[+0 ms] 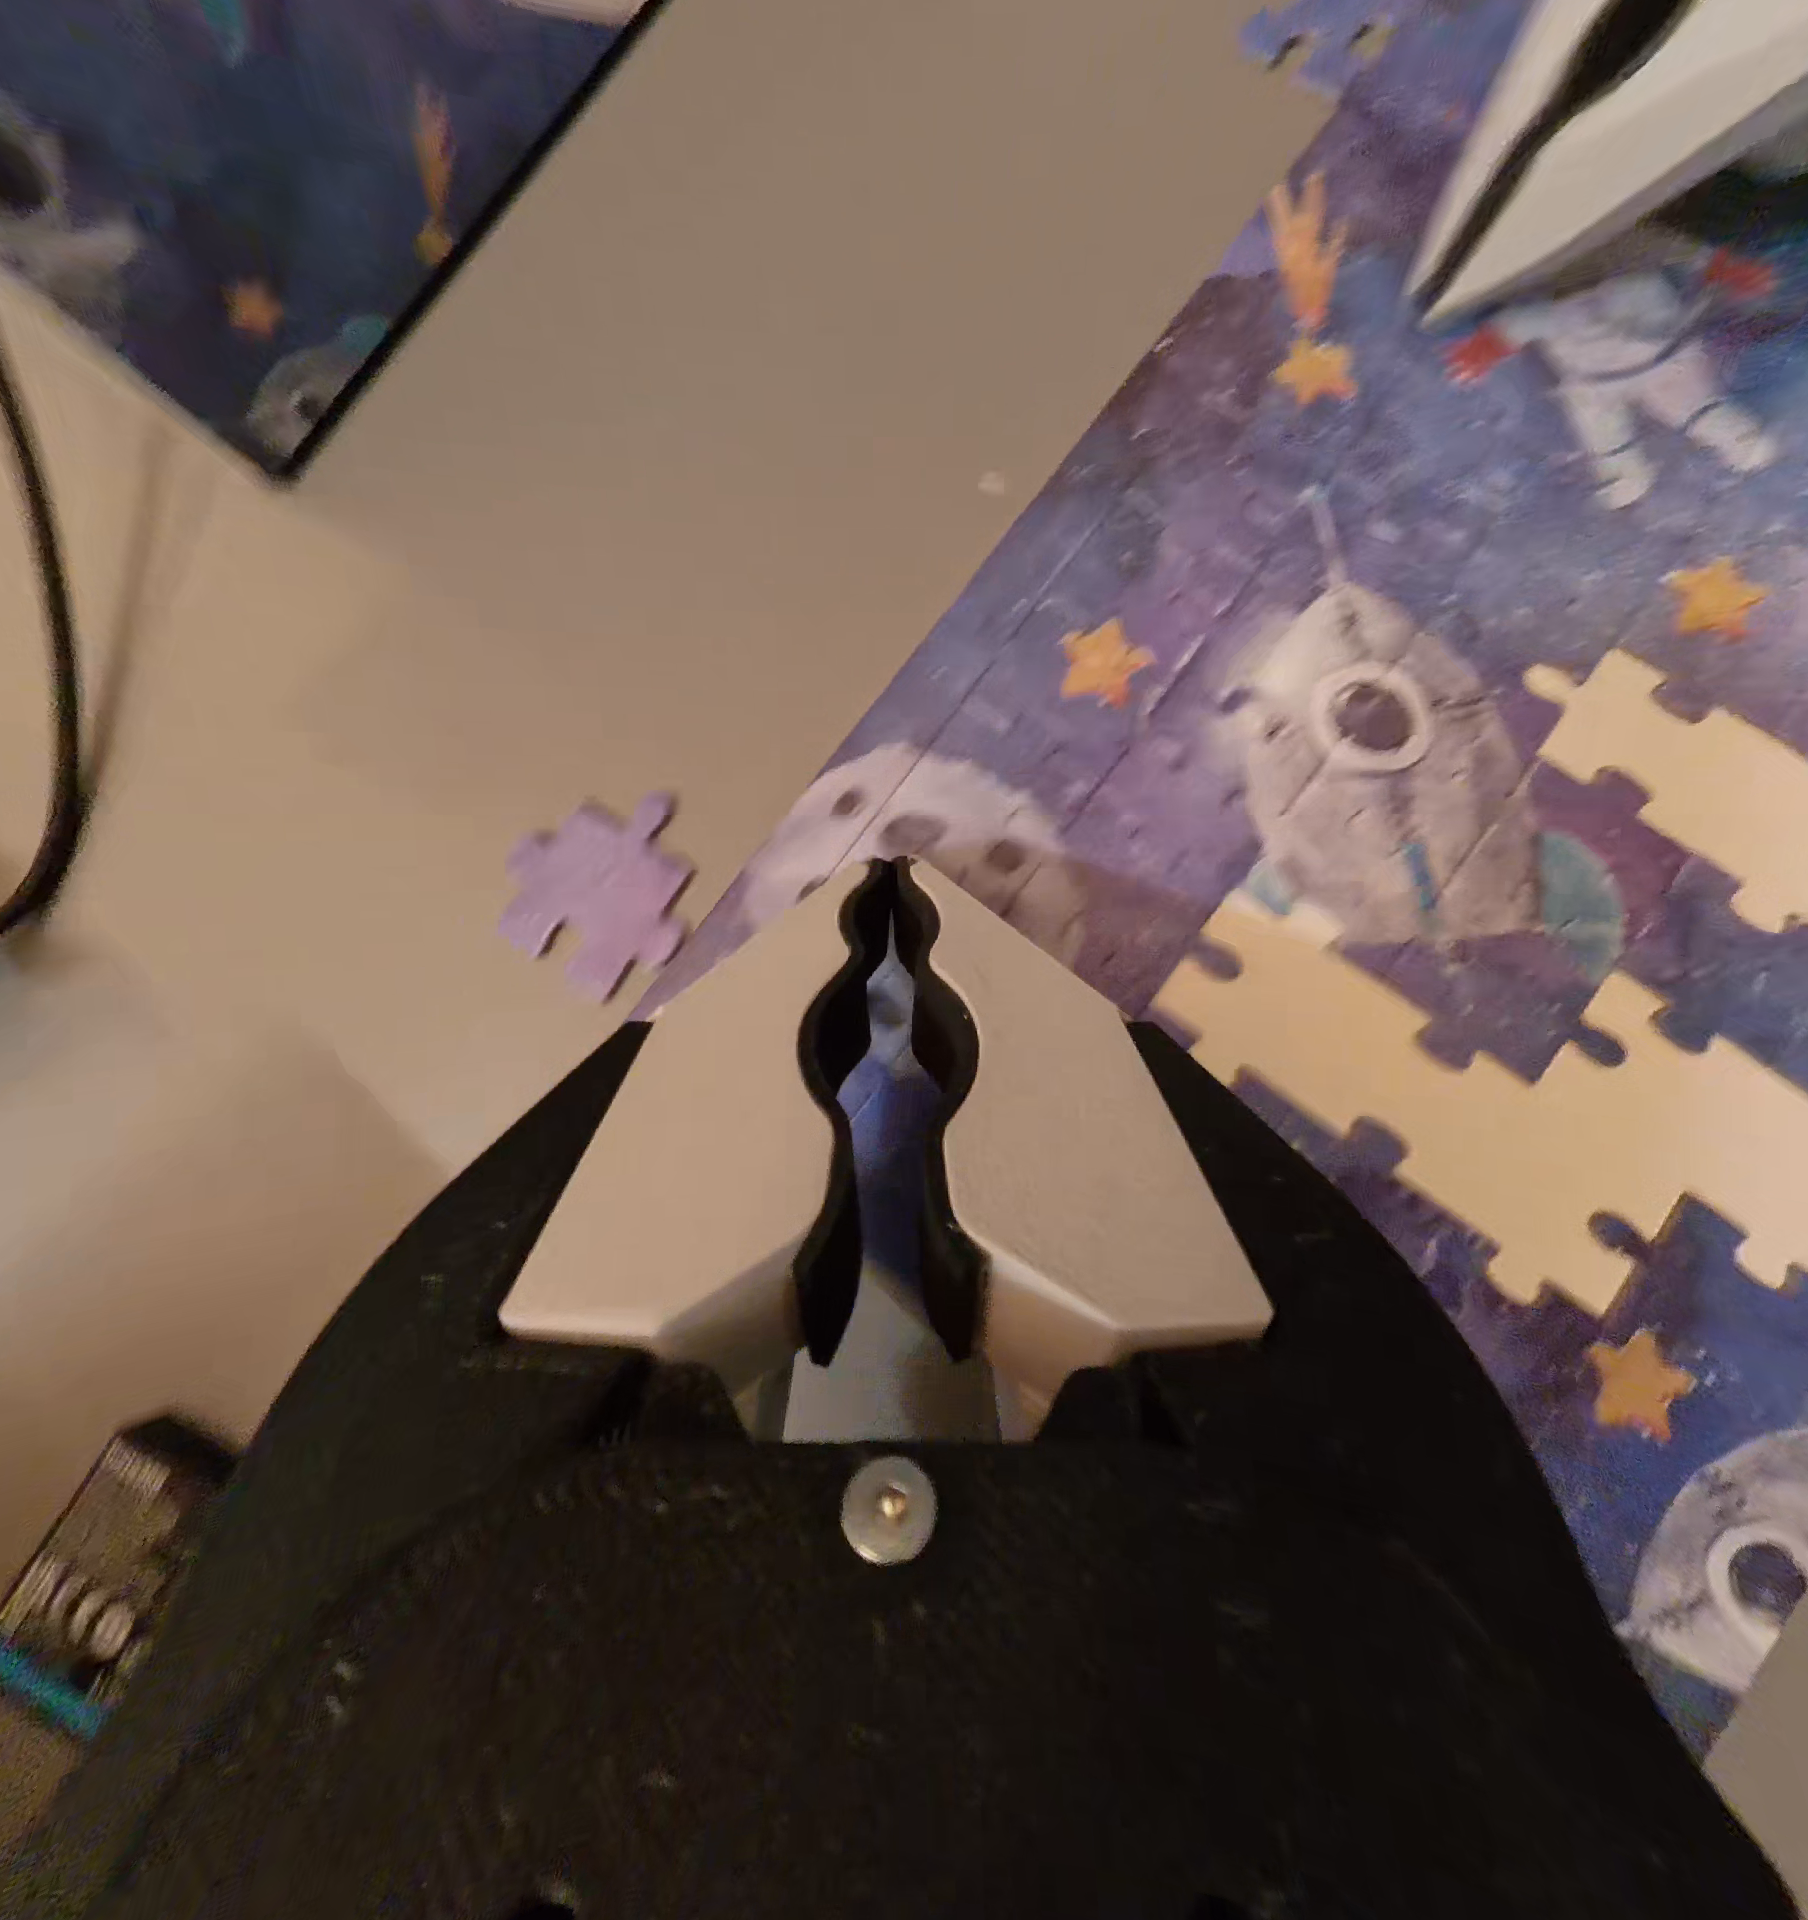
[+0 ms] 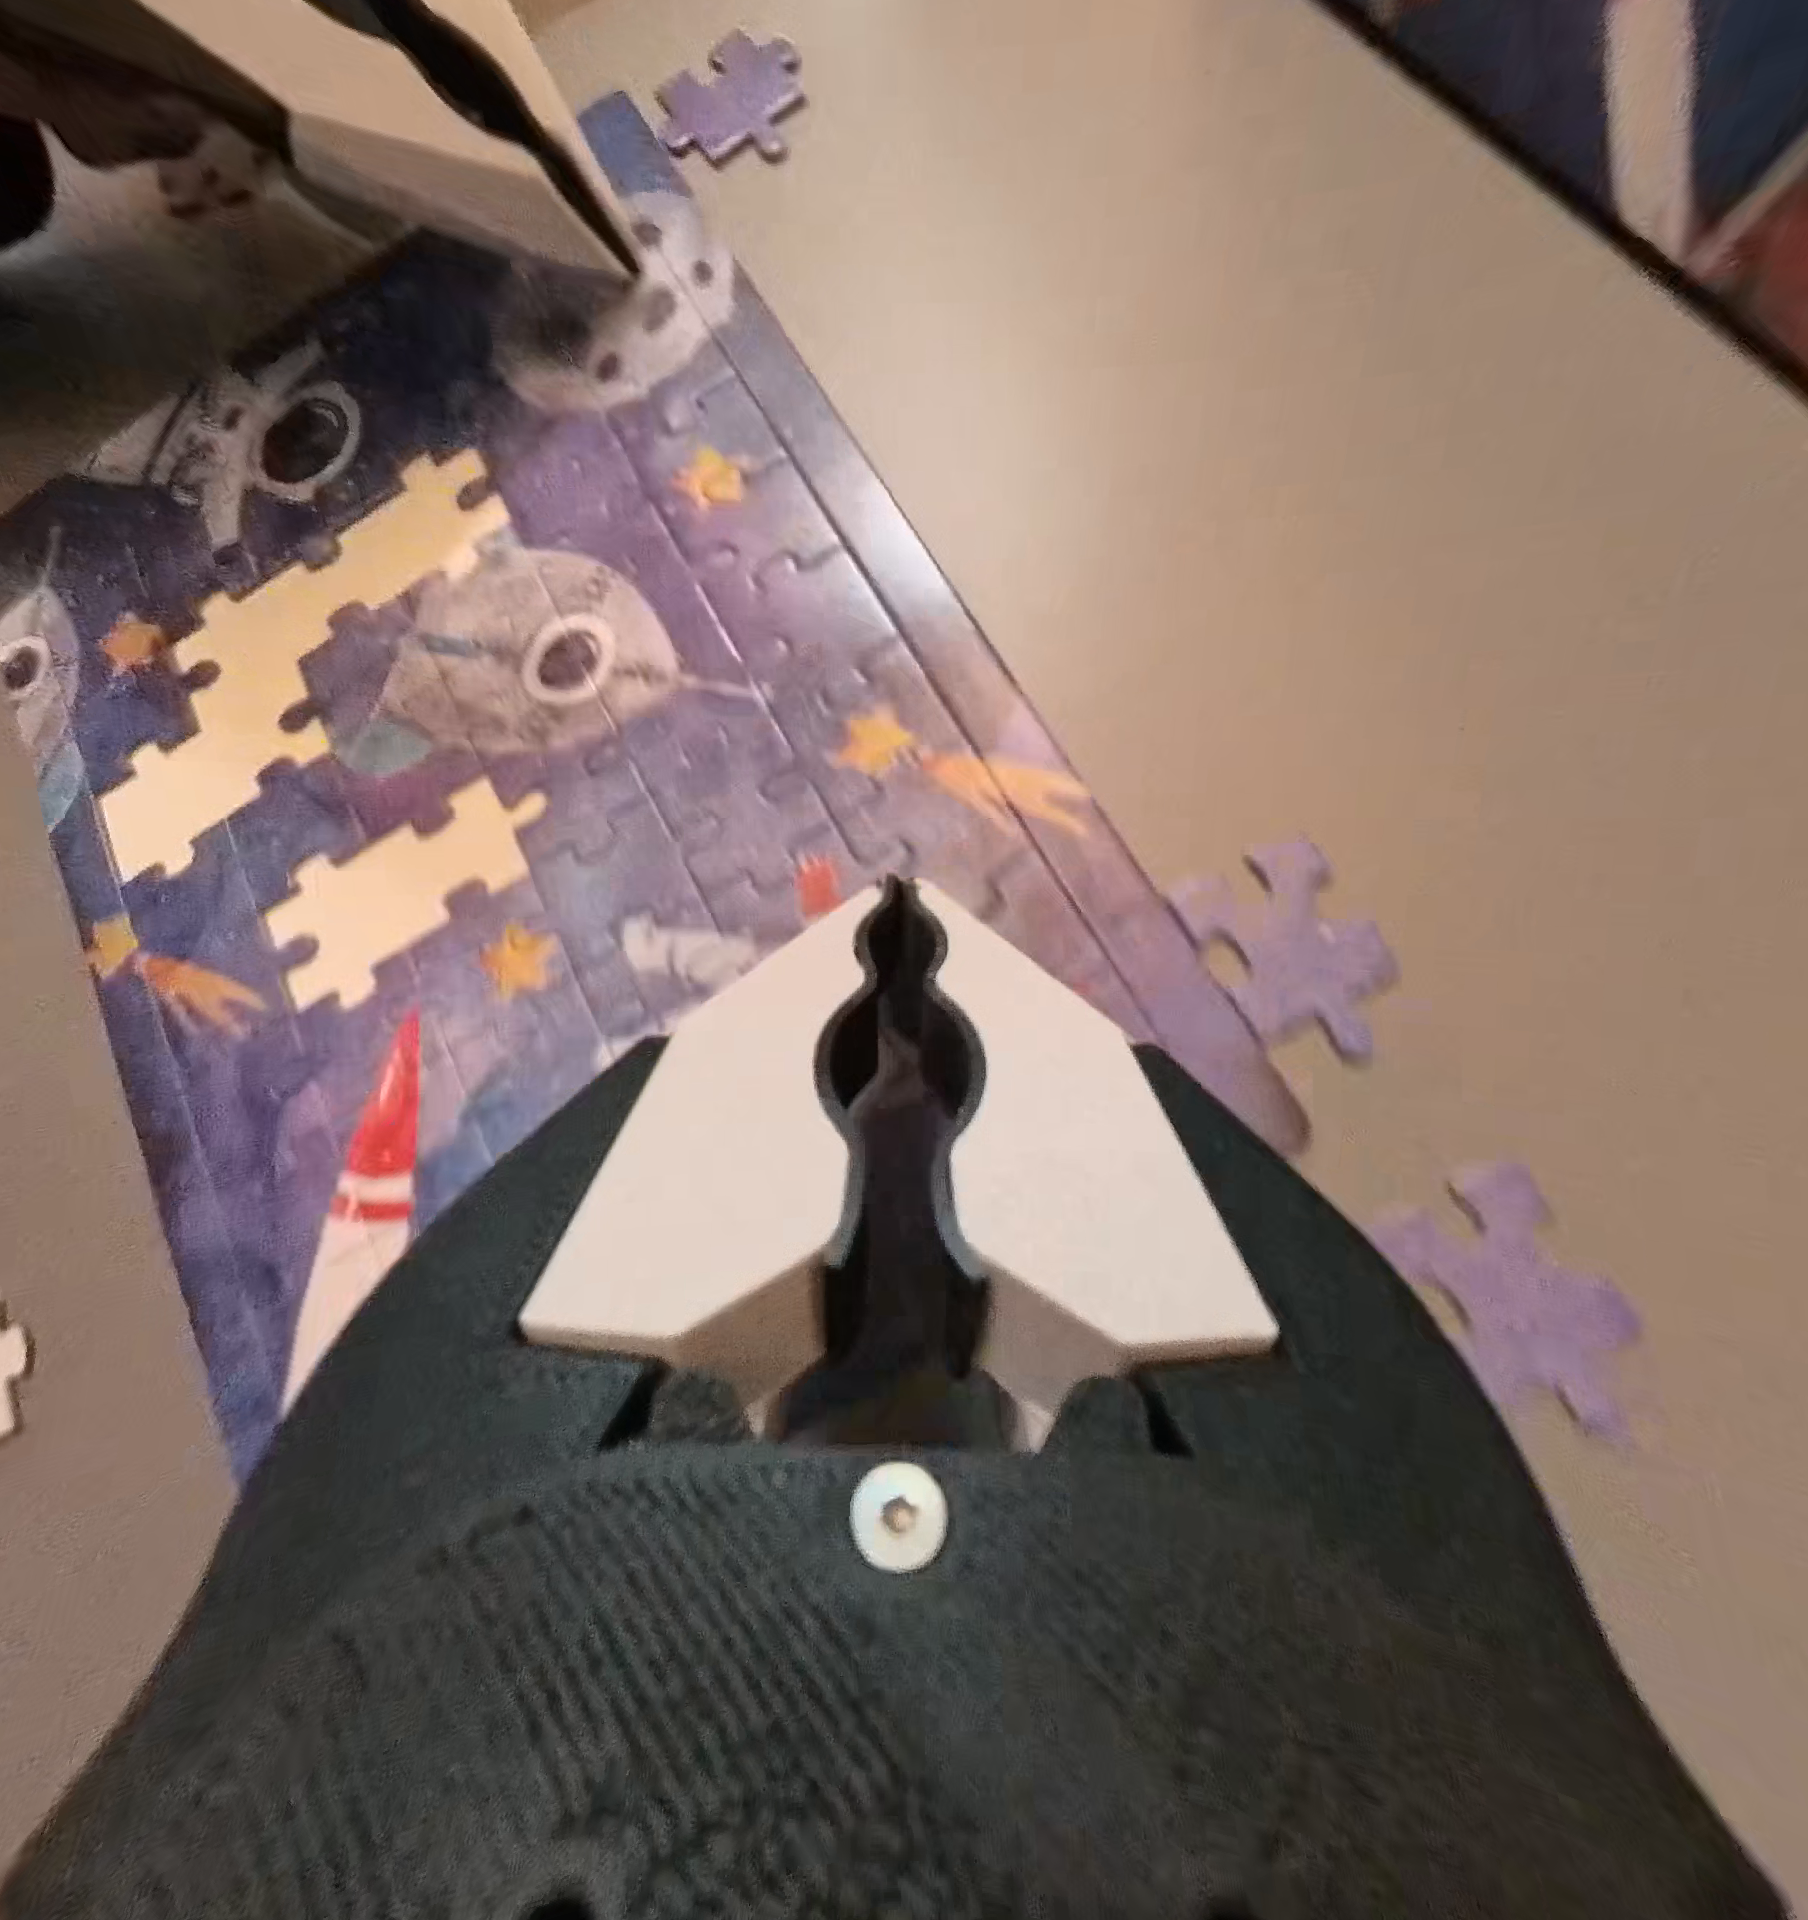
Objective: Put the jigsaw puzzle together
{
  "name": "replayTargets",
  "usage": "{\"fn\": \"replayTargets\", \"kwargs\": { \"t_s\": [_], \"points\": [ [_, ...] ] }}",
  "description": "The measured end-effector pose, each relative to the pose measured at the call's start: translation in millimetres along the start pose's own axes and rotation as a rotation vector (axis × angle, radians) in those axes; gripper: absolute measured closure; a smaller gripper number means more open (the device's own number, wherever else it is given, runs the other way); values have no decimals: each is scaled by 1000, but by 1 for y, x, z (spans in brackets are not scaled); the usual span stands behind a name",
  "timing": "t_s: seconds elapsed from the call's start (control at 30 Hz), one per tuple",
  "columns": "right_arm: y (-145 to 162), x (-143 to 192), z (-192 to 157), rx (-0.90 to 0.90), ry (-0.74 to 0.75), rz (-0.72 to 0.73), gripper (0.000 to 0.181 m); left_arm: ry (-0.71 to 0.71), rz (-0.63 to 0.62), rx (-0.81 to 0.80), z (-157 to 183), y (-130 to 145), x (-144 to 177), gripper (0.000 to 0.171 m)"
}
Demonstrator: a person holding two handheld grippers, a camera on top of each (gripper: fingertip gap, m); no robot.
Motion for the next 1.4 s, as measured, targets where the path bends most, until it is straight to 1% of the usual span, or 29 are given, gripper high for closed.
{"fn": "replayTargets", "kwargs": {
  "t_s": [0.07,0.13,0.17,0.2,0.23,0.27,0.3,0.37,0.43,0.53,0.6,0.67,0.7,0.77,0.83,0.97,1.07,1.13,1.2,1.27,1.3,1.4],
  "points": [
    [22,28,15,-85,29,18,181,-24,-24,53,-15,11,9,171],
    [36,50,26,-132,103,36,181,-42,-21,95,-26,20,17,171],
    [37,56,25,-132,103,84,181,-28,5,115,-28,20,20,171],
    [29,58,22,-125,69,167,181,18,60,139,-27,15,24,171],
    [16,57,15,-106,27,249,181,94,131,150,-20,6,29,171],
    [3,51,5,-70,-8,297,181,167,185,137,-12,-3,31,171],
    [-11,41,-6,-18,-29,299,181,216,207,103,-2,-10,31,171],
    [-31,10,-30,100,-63,202,181,249,184,-13,19,-19,23,171],
    [-41,-20,-48,173,-74,111,181,209,129,-115,37,-21,11,171],
    [-45,-49,-58,180,-100,41,181,195,62,-187,57,-19,-6,171],
    [-43,-52,-56,168,-86,29,181,171,72,-172,59,-19,-9,171],
    [-38,-53,-52,163,-65,-10,181,186,61,-154,57,-18,-9,171],
    [-36,-52,-51,159,-62,-5,181,187,56,-142,55,-18,-9,171],
    [-30,-46,-50,135,-70,3,181,176,53,-119,51,-15,-7,171],
    [-19,-33,-43,105,-47,8,181,145,45,-95,44,-8,-2,171],
    [16,6,-26,18,8,47,181,94,22,-9,23,12,12,171],
    [42,37,-15,-60,75,65,181,26,-10,47,7,27,26,171],
    [51,51,-11,-73,142,37,181,-14,-31,65,0,35,35,171],
    [45,52,-18,-48,140,65,181,-3,-16,72,2,37,40,171],
    [26,39,-33,-3,85,104,181,57,37,81,12,31,44,171],
    [14,27,-40,36,64,97,181,92,64,71,20,26,43,171],
    [-20,-18,-64,163,-24,40,181,125,86,-3,43,7,34,171]
  ]
}}
Point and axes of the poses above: each gripper's, where its closed fingertips meet, x back along the fingers, y out of its underside, z = x × y across the jaws, the point moved 9 cm from there along x, back along the fingers, and after that the axes turned 6 degrees about -y, right-handed, at the moved point
